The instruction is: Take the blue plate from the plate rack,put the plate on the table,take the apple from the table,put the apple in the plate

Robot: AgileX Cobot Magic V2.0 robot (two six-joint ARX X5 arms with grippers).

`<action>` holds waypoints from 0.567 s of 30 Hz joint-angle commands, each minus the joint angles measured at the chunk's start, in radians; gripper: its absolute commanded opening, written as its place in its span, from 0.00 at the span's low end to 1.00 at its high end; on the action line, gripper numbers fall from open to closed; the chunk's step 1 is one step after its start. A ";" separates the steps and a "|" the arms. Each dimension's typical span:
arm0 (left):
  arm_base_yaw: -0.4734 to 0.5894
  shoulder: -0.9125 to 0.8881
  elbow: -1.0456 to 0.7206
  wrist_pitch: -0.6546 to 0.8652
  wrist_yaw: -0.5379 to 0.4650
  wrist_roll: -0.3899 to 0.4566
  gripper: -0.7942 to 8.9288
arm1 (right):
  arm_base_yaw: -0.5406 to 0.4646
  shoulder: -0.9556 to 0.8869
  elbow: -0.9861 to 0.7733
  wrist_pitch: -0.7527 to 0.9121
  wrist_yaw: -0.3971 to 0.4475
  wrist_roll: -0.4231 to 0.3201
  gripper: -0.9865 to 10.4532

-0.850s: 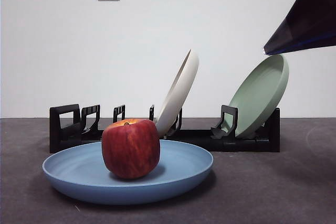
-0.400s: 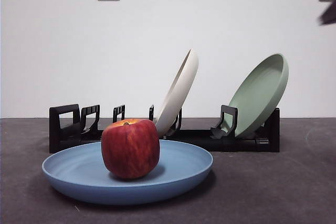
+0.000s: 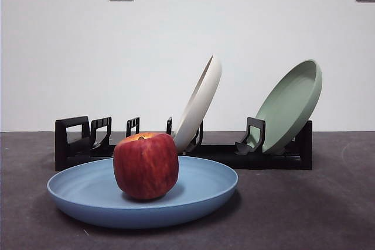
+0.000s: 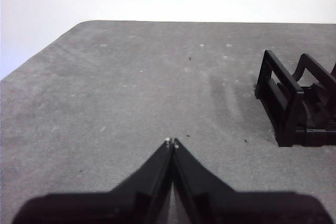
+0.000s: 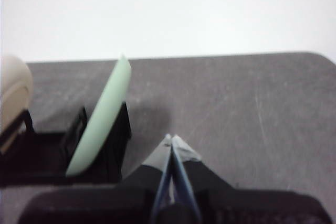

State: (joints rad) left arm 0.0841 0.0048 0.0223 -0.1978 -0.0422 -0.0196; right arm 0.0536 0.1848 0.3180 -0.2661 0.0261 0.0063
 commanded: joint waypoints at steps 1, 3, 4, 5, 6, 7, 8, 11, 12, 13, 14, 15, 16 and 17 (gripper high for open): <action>0.003 -0.003 -0.015 0.007 -0.003 -0.006 0.08 | -0.002 -0.050 -0.061 0.003 0.000 -0.008 0.08; 0.003 -0.003 -0.015 0.007 -0.003 -0.006 0.08 | -0.002 -0.082 -0.101 0.007 0.000 -0.008 0.08; 0.003 -0.003 -0.015 0.007 -0.003 -0.006 0.08 | -0.002 -0.098 -0.124 0.008 0.000 -0.008 0.08; 0.003 -0.003 -0.015 0.007 -0.003 -0.006 0.08 | -0.002 -0.113 -0.146 0.009 0.000 -0.008 0.08; 0.003 -0.003 -0.015 0.007 -0.003 -0.006 0.08 | -0.001 -0.126 -0.166 0.012 0.000 -0.006 0.08; 0.003 -0.003 -0.015 0.007 -0.003 -0.006 0.08 | -0.001 -0.138 -0.184 0.012 0.000 -0.003 0.08; 0.003 -0.003 -0.015 0.007 -0.003 -0.006 0.08 | -0.001 -0.152 -0.203 0.012 -0.001 0.001 0.08; 0.003 -0.003 -0.015 0.007 -0.003 -0.006 0.08 | -0.001 -0.185 -0.250 0.014 0.000 0.023 0.08; 0.003 -0.003 -0.015 0.008 -0.003 -0.006 0.08 | 0.000 -0.184 -0.263 0.017 -0.001 0.034 0.08; 0.003 -0.003 -0.015 0.007 -0.003 -0.006 0.08 | 0.000 -0.184 -0.272 0.017 0.000 0.043 0.08; 0.003 -0.003 -0.015 0.008 -0.003 -0.006 0.08 | 0.000 -0.184 -0.279 0.017 -0.001 0.048 0.08; 0.003 -0.003 -0.015 0.008 -0.003 -0.006 0.08 | 0.000 -0.184 -0.286 0.018 -0.002 0.050 0.08; 0.003 -0.003 -0.015 0.008 -0.003 -0.006 0.08 | 0.001 -0.184 -0.286 0.021 -0.002 0.049 0.08; 0.003 -0.003 -0.015 0.008 -0.003 -0.006 0.08 | 0.001 -0.184 -0.287 0.024 -0.002 0.049 0.08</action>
State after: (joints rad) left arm 0.0841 0.0048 0.0223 -0.1978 -0.0422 -0.0196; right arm 0.0528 0.0051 0.0433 -0.2531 0.0257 0.0391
